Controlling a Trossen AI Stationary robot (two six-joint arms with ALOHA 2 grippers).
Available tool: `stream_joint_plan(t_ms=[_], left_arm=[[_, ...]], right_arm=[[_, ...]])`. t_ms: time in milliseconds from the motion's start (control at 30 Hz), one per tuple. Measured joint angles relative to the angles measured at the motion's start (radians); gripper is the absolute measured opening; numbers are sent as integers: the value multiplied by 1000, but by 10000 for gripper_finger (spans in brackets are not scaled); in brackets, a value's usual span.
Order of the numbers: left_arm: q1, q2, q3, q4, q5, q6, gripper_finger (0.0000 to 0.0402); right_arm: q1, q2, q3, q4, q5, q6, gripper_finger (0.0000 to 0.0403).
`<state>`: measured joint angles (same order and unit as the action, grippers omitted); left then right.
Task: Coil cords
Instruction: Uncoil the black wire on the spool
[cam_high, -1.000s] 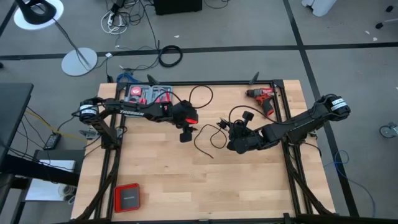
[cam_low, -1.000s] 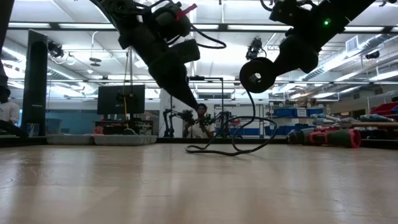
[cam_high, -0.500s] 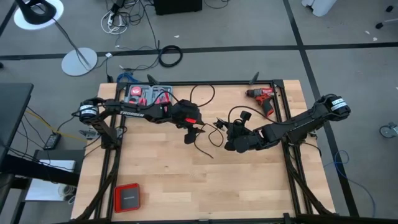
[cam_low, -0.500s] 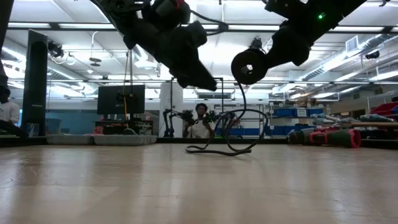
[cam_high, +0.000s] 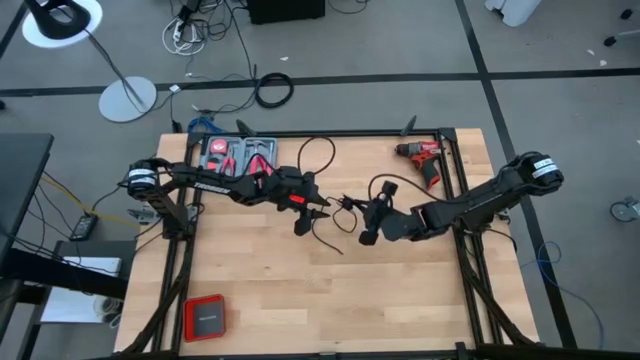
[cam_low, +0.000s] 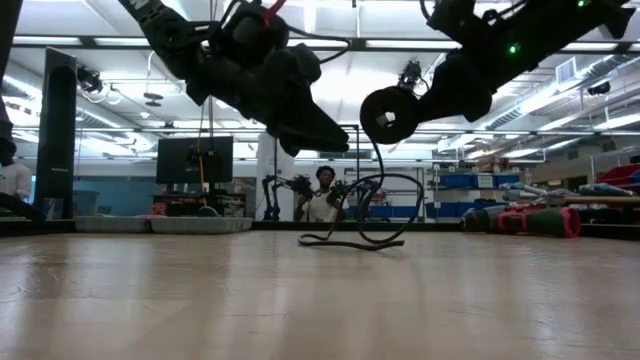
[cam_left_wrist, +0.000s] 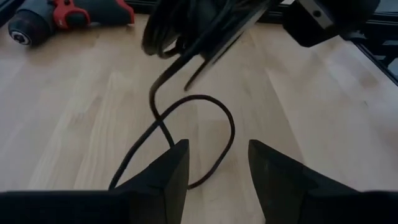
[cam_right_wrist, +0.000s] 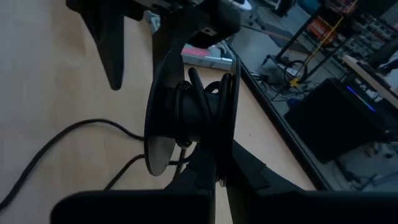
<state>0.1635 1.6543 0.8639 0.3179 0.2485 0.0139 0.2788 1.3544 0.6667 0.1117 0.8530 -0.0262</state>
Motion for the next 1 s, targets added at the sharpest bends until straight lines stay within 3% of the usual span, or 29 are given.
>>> stream_joint_plan(t_ms=[833, 1000], left_arm=[[0, 1, 0, 55, -64, 32, 167], [-2, 1, 0, 98, -64, 34, 167]], right_arm=[[-79, -67, -14, 137, -277, -84, 12], [-80, -67, -14, 214, -271, -107, 12]])
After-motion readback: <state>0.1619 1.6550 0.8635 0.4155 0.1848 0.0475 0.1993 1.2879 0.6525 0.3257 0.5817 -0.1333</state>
